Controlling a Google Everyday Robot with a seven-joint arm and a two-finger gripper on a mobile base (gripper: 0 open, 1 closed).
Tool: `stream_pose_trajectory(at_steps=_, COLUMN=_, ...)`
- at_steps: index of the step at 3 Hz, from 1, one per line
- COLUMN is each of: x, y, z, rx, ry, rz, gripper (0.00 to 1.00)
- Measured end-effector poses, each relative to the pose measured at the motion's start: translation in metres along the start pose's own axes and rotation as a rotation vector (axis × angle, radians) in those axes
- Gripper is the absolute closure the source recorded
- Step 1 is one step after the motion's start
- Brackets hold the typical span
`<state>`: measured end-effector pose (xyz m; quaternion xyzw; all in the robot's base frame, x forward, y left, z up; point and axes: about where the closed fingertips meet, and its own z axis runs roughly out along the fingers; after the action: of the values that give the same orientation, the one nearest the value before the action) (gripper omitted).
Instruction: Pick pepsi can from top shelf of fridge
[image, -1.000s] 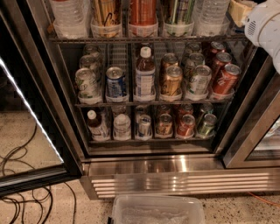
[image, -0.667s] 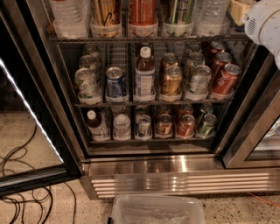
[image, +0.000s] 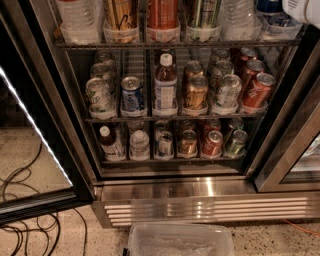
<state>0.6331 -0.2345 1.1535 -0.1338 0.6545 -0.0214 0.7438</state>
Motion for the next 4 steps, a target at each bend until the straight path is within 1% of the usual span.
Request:
stream_pose_trajectory(at_steps=1, x=-0.016, y=0.001, z=-0.019, rx=-0.054, ry=0.045, rz=0.12, gripper=1.0)
stream_pose_trajectory(at_steps=2, x=-0.03, y=-0.021, z=-0.058, rx=-0.084, ry=0.1, rz=0.241, gripper=1.0)
stream_pose_trajectory(at_steps=3, x=-0.023, y=-0.036, z=-0.091, rx=-0.133, ry=0.179, rz=0.322, gripper=1.0)
stream_pose_trajectory(at_steps=4, x=0.001, y=-0.014, z=-0.103, rx=-0.254, ry=0.286, rz=0.334, gripper=1.0)
